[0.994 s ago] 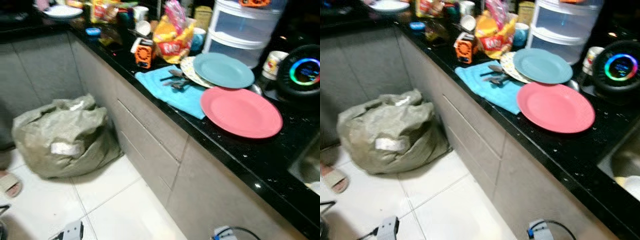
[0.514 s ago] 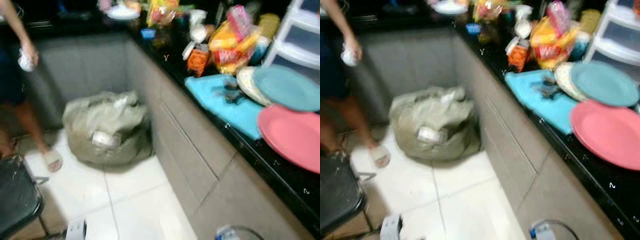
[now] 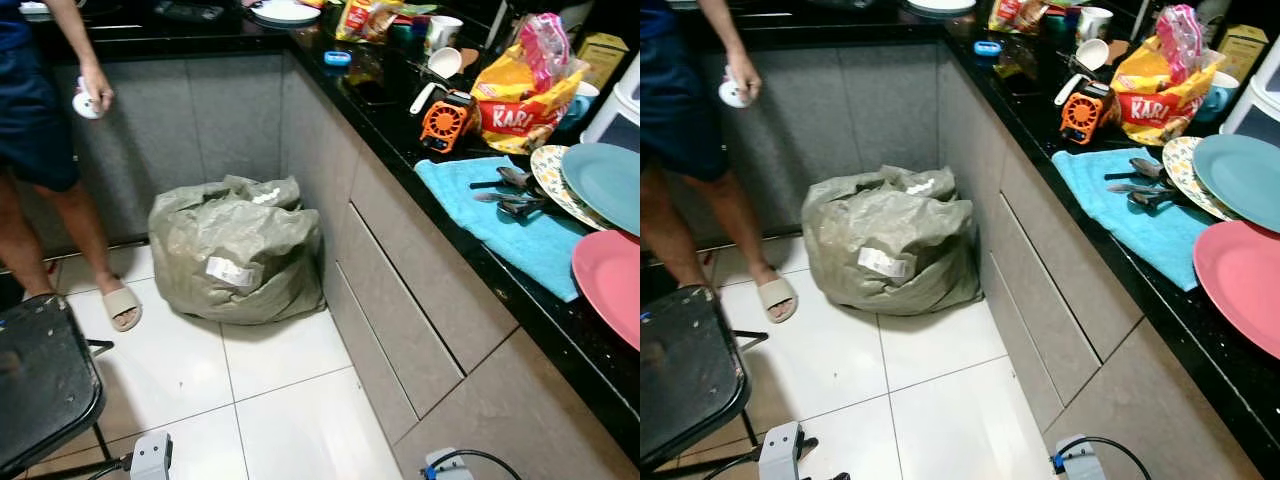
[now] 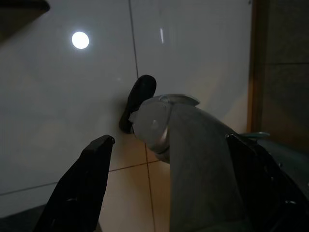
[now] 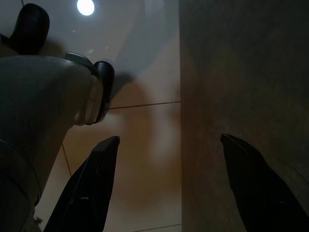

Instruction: Kitchen organization

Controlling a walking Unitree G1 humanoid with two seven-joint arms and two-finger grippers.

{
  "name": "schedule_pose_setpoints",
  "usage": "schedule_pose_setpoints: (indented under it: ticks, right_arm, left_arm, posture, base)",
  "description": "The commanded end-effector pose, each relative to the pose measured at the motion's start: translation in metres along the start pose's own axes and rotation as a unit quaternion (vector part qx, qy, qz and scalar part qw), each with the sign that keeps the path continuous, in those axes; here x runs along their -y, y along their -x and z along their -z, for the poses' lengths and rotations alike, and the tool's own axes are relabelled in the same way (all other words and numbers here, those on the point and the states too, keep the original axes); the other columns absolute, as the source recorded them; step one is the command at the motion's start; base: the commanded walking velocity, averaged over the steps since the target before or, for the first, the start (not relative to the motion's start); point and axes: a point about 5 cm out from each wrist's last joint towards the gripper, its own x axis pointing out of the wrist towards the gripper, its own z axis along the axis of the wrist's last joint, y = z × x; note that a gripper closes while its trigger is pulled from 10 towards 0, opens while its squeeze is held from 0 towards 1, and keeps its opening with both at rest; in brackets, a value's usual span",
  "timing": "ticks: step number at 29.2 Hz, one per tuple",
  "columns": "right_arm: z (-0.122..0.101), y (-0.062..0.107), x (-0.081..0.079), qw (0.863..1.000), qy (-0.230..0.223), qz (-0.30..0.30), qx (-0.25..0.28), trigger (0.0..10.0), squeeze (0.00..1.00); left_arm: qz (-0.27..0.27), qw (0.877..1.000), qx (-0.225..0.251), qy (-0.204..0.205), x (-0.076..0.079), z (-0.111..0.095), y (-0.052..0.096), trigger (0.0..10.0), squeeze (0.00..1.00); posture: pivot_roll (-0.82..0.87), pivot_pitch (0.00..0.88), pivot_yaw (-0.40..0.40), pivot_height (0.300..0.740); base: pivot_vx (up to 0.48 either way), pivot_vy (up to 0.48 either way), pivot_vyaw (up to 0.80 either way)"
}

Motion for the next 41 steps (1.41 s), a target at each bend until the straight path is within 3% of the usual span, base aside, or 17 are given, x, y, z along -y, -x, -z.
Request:
schedule_pose_setpoints:
  ticks: [1, 26, 41]
  right_arm:
    - [-0.002, 0.0, 0.001, 1.0, -0.007, 0.002, 0.004, 10.0, 0.0]
    - [-0.013, -0.001, -0.002, 1.0, -0.004, -0.007, 0.023, 10.0, 0.0]
    - [-0.012, -0.002, -0.004, 1.0, -0.012, -0.013, 0.02, 10.0, 0.0]
  left_arm:
    - [-0.001, 1.0, -0.009, -0.002, -0.002, 0.005, 0.001, 10.0, 0.0]
    - [0.001, 1.0, -0.011, -0.008, -0.002, 0.004, 0.001, 10.0, 0.0]
    - [-0.012, 1.0, -0.014, 0.001, -0.004, 0.006, 0.002, 10.0, 0.0]
  posture:
    - [0.07, 0.07, -0.041, 0.74]
    - [0.08, 0.065, -0.044, 0.74]
    - [0.08, 0.068, -0.039, 0.74]
  base:
    - [0.379, 0.0, 0.0]
    - [0.414, 0.0, 0.0]
    - [0.0, 0.0, 0.0]
